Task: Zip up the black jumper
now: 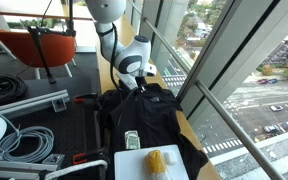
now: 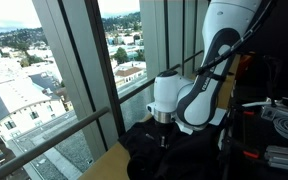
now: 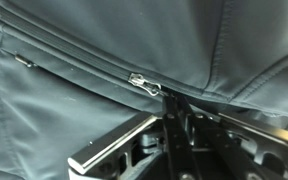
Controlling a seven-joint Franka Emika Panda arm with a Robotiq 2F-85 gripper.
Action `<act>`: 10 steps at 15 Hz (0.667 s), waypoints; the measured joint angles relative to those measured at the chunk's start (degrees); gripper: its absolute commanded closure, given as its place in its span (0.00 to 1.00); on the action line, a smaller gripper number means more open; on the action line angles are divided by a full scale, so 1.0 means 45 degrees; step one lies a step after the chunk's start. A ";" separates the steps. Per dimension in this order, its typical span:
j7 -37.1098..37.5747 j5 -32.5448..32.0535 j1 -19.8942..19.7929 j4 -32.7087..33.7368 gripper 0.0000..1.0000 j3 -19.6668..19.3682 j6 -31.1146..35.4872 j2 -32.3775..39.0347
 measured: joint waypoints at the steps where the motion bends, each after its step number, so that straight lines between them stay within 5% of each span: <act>1: 0.0025 0.0000 0.0138 0.0077 0.98 0.0003 -0.0006 0.0001; 10: 0.0177 -0.0004 0.1022 0.0859 0.98 0.0047 -0.0324 0.0011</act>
